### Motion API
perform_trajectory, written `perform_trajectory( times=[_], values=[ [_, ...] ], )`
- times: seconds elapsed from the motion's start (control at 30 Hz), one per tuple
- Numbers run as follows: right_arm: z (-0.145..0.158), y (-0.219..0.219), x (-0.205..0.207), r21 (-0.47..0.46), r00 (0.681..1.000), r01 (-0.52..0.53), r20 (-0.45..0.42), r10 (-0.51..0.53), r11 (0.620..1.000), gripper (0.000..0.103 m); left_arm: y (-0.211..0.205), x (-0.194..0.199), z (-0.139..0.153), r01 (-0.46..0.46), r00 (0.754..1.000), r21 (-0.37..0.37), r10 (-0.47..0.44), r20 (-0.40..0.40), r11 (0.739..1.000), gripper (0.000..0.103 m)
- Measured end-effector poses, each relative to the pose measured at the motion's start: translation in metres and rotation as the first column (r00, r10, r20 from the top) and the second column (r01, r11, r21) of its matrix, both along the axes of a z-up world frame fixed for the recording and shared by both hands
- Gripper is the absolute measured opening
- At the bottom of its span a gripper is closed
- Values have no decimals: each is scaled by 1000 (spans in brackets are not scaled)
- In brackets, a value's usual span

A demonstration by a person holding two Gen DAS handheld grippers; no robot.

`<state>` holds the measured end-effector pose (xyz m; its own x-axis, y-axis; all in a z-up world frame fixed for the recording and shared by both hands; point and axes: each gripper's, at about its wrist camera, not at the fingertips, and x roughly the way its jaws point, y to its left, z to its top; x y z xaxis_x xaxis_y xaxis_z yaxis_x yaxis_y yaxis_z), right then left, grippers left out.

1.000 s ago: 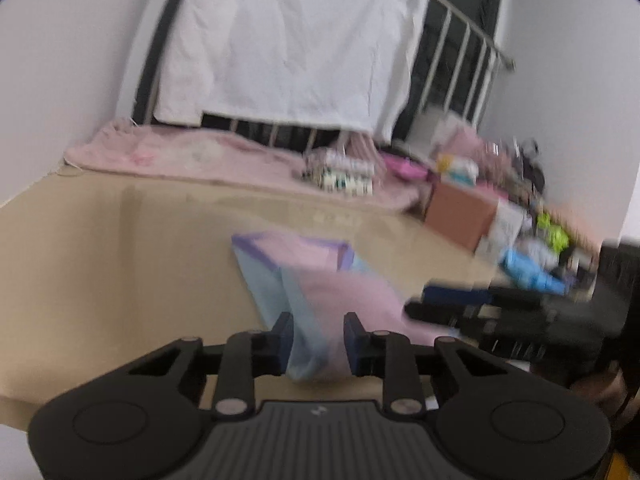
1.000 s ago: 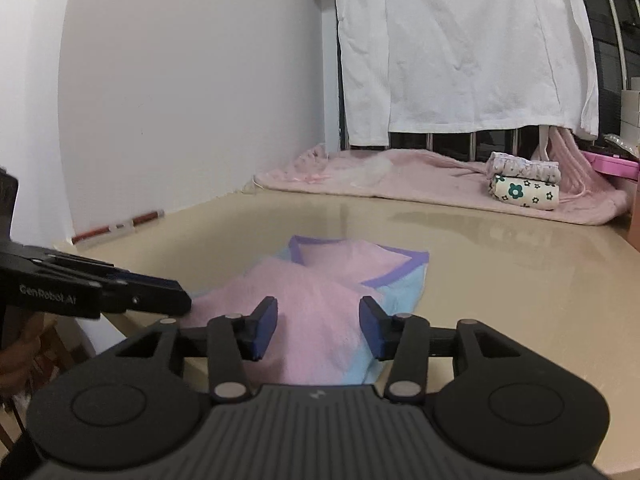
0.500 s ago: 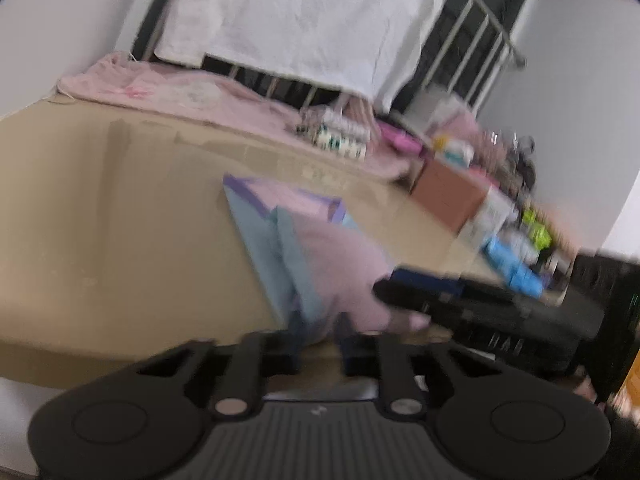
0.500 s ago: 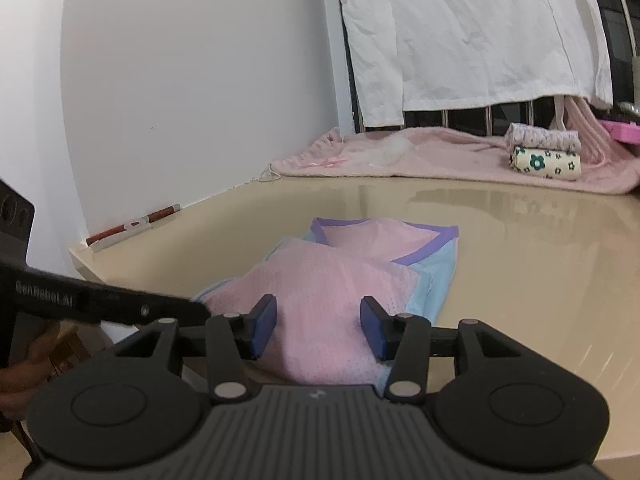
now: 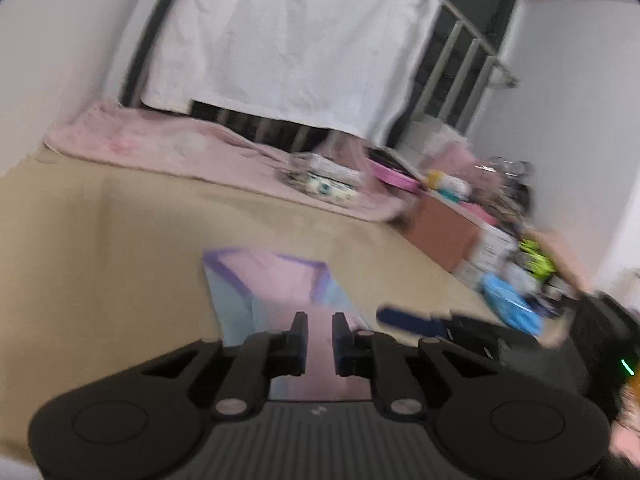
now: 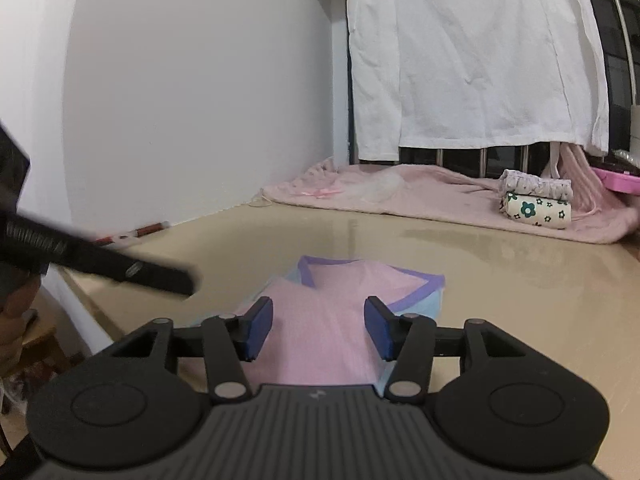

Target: Fold clothes

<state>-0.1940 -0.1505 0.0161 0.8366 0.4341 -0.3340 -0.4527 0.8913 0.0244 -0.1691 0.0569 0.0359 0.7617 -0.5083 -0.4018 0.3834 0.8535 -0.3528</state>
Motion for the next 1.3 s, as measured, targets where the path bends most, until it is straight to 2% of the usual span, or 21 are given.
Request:
perform_trajectory(
  times=[0.03, 0.13, 0.3, 0.4, 0.43, 0.53, 0.63, 0.67, 0.73, 0.77, 0.87, 0.97, 1.07, 1.1, 1.17, 1.2, 1.23, 1.27, 1.3],
  values=[
    [-1, 1, 3, -7, 1000, 13, -9, -13, 1000, 20, -10, 5, -1, -25, 1000, 27, 24, 3, 999, 11],
    [-2, 1, 7, 0, 999, 38, -33, -38, 999, 16, -30, 12, -8, -67, 998, 97, 65, 21, 993, 11],
    [-21, 3, 11, 8, 996, 38, -80, -37, 999, 16, -46, 9, -36, -79, 997, 238, 78, 12, 968, 17],
    [-28, 1, 11, 23, 998, 38, -53, -36, 999, 16, -43, 2, -42, -90, 995, 238, 79, 54, 967, 23],
    [-24, 0, 13, 38, 998, 40, -56, -38, 998, 16, -43, 2, -43, -107, 994, 234, 96, 57, 966, 29],
    [-13, -3, 22, 103, 997, 55, -56, -49, 993, 16, -44, 0, -46, -135, 990, 225, 120, 77, 965, 29],
    [-18, 3, 40, 106, 994, 72, -93, -62, 992, 16, -49, -3, -46, -150, 986, 253, 126, 108, 956, 31],
    [-22, 1, 43, 125, 992, 78, -108, -65, 989, 17, -50, -3, -45, -160, 984, 273, 132, 116, 949, 36],
    [-27, -4, 45, 172, 990, 81, -127, -59, 982, 19, -51, -3, -39, -155, 985, 306, 125, 116, 939, 37],
    [-29, -7, 45, 181, 990, 81, -131, -58, 980, 20, -48, -5, -36, -151, 985, 291, 119, 124, 945, 37],
    [-33, -10, 45, 188, 991, 82, -124, -59, 979, 26, -28, -6, -22, -158, 984, 142, 143, 109, 977, 37],
    [-36, -12, 45, 179, 993, 78, -100, -60, 981, 26, -27, 7, -14, -162, 985, 63, 157, 69, 985, 35],
    [-38, -2, 38, 113, 997, 68, -39, -64, 991, 26, -39, 20, -11, -149, 988, 62, 147, 41, 987, 33],
    [-38, -1, 37, 99, 997, 68, -30, -65, 993, 26, -43, 25, -13, -160, 987, 85, 159, 21, 983, 31],
    [-35, -1, 38, 94, 998, 64, -34, -62, 994, 26, -49, 35, -18, -178, 983, 130, 182, -20, 975, 19],
    [-34, -4, 39, 97, 997, 67, -37, -64, 993, 27, -48, 39, -23, -177, 982, 135, 185, -49, 975, 17],
    [-33, -7, 41, 102, 996, 78, -45, -74, 992, 29, -48, 43, -28, -175, 980, 138, 186, -73, 975, 19],
    [-33, -11, 43, 108, 995, 91, -54, -86, 990, 36, -46, 43, -29, -172, 981, 135, 183, -71, 976, 19],
    [-33, -16, 44, 129, 992, 113, -64, -105, 985, 37, -44, 43, -31, -170, 981, 135, 180, -68, 976, 19]
  ],
)
